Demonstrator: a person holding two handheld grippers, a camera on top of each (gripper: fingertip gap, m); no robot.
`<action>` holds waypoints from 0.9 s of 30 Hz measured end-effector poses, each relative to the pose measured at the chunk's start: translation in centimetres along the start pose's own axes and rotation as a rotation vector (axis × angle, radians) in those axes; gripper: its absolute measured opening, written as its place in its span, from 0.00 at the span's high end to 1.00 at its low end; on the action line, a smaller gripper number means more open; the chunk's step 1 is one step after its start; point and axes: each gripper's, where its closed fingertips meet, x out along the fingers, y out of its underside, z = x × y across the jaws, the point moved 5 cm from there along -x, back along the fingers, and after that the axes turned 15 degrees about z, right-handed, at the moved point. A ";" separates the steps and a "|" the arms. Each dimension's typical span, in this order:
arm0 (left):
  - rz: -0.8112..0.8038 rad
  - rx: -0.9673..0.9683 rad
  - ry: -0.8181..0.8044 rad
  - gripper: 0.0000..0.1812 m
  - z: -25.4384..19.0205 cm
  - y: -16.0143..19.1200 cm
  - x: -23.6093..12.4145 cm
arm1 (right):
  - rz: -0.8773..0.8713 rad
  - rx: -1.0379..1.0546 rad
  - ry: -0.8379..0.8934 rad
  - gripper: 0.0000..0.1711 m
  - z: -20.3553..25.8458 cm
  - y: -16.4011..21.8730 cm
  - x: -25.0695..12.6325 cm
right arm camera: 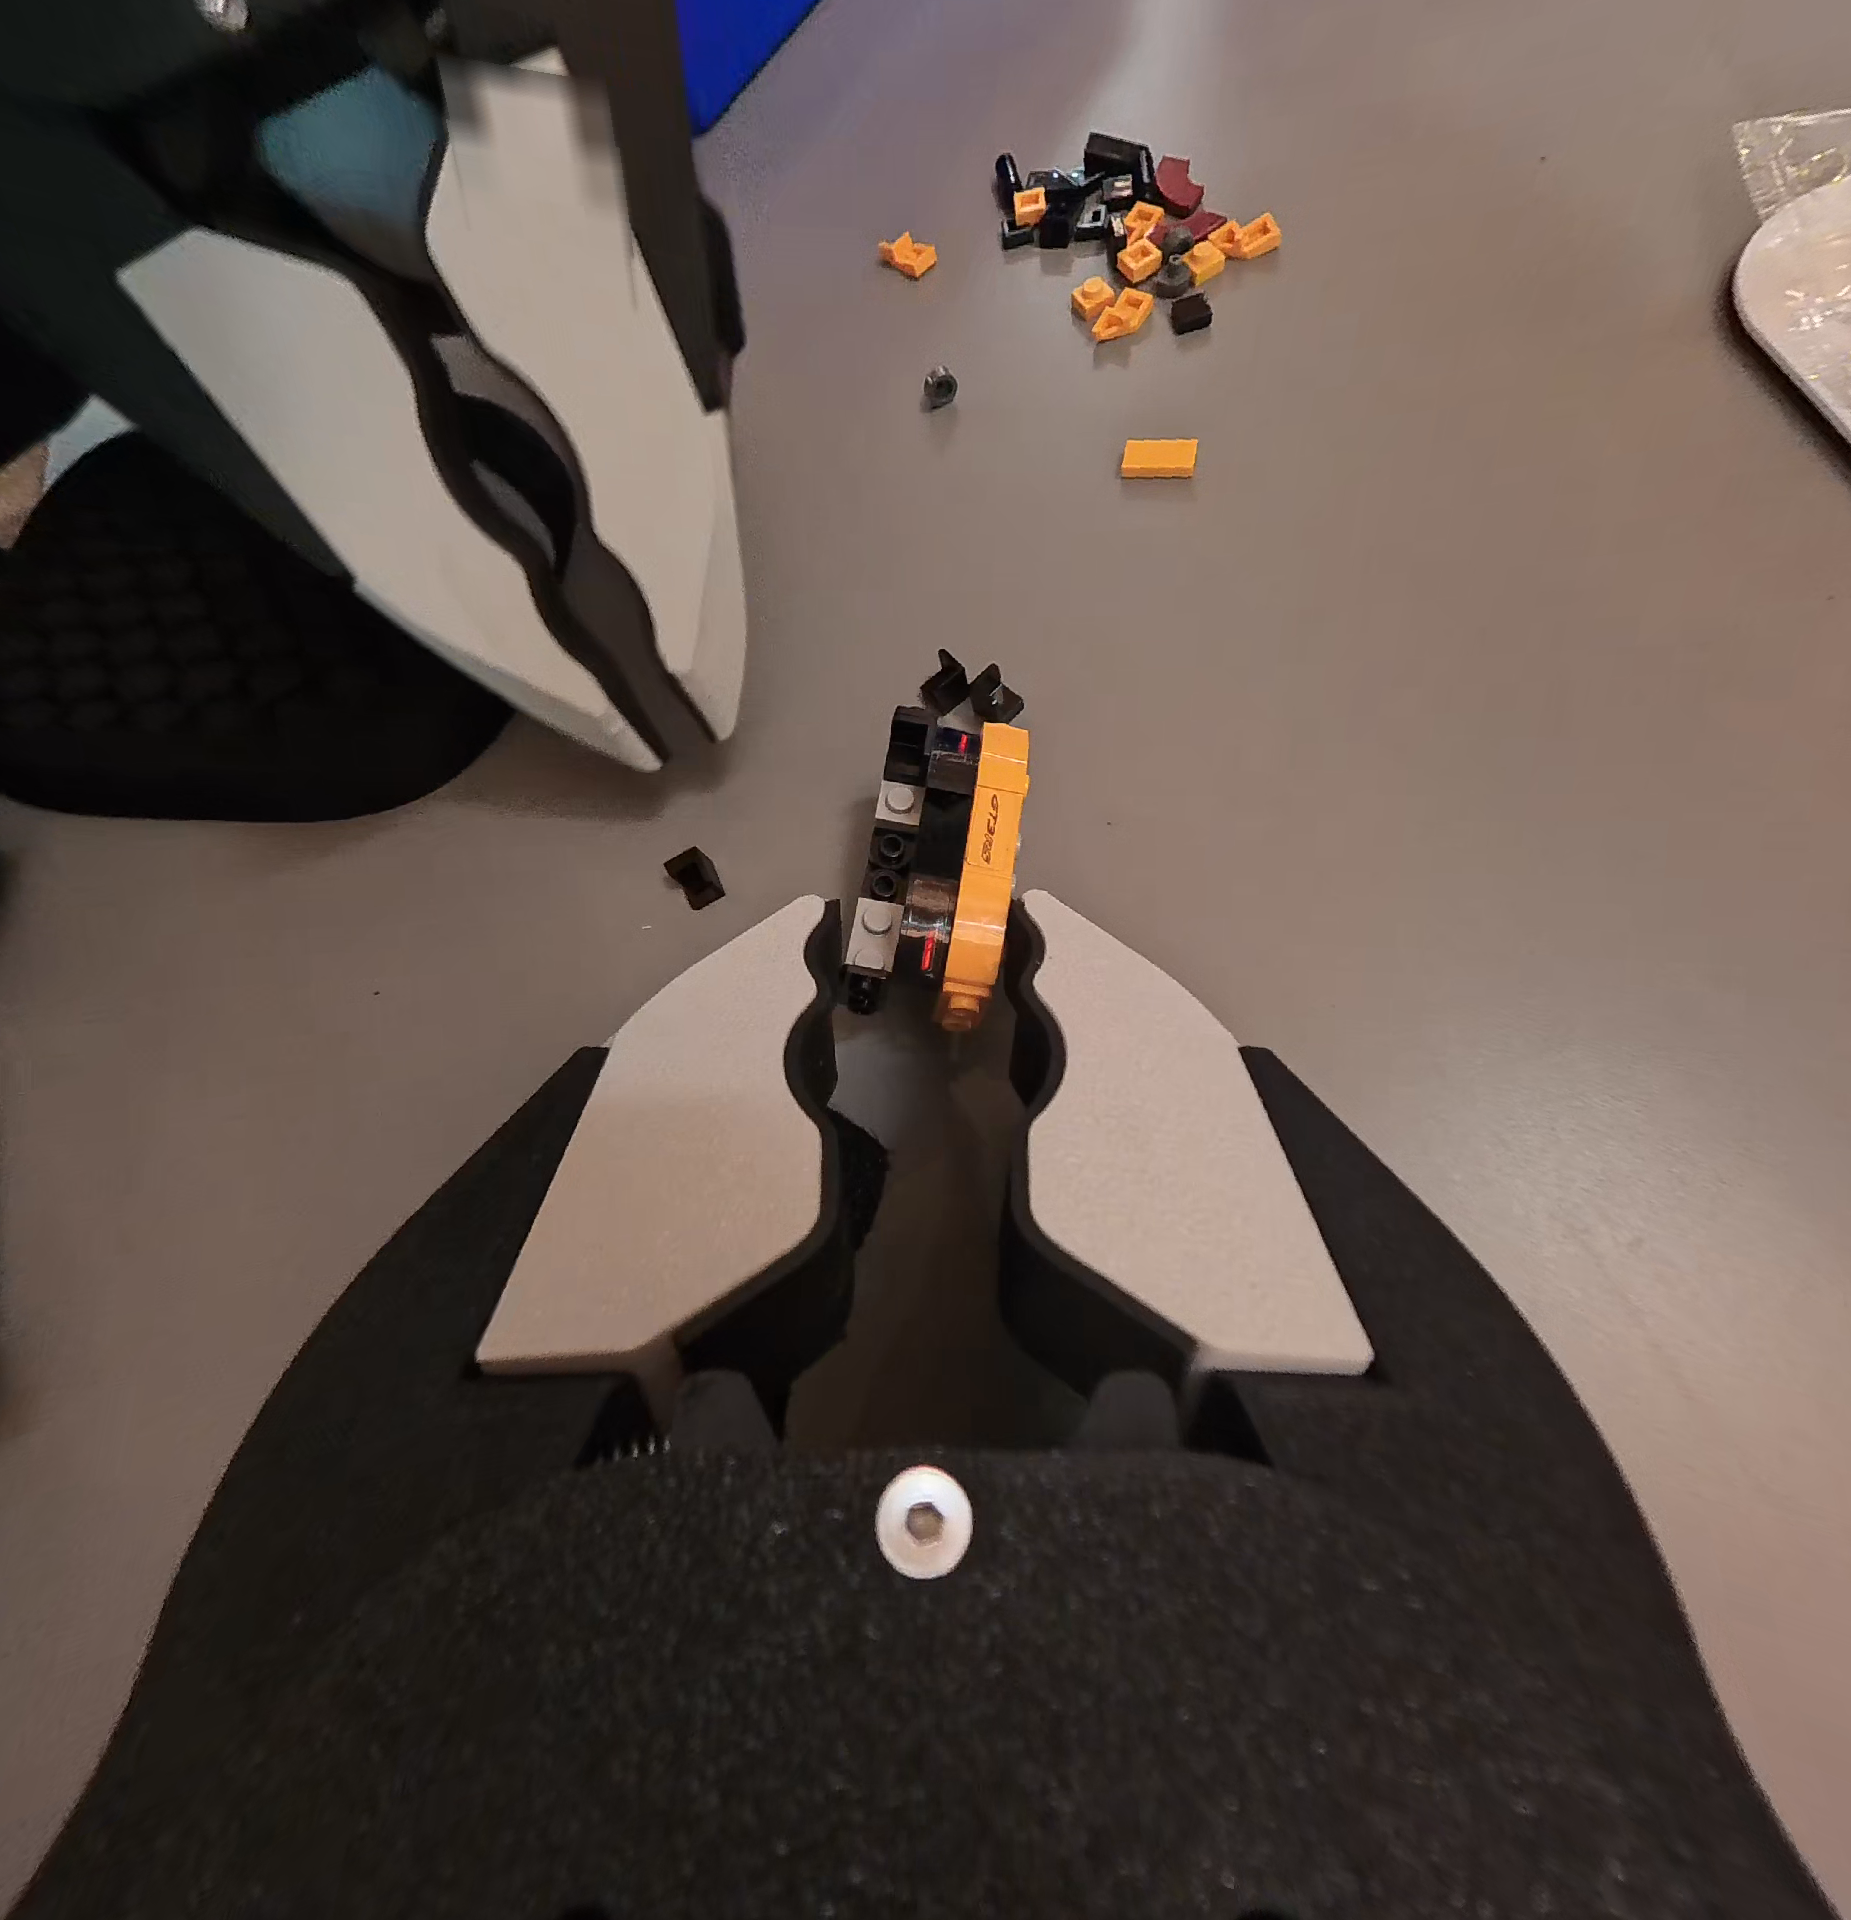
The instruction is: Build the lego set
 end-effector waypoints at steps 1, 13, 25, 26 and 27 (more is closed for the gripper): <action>-0.010 -0.003 0.010 0.95 -0.4 -0.1 0.2 | 0.001 0.000 0.003 0.83 0.0 0.0 0.0; -0.027 -0.024 -0.019 0.93 -1.2 -1.6 1.7 | 0.004 0.006 0.018 0.83 -0.3 0.1 -0.1; -0.329 -0.229 -0.182 0.96 1.1 -2.3 -0.8 | -0.028 0.035 0.022 0.83 -0.5 -0.2 -0.5; -0.411 -0.282 -0.207 0.96 1.5 -2.6 -1.5 | -0.043 0.050 0.023 0.83 -0.6 -0.4 -0.6; -0.488 -0.335 -0.228 0.96 1.9 -2.8 -2.1 | -0.064 0.069 0.023 0.83 -0.6 -0.6 -0.8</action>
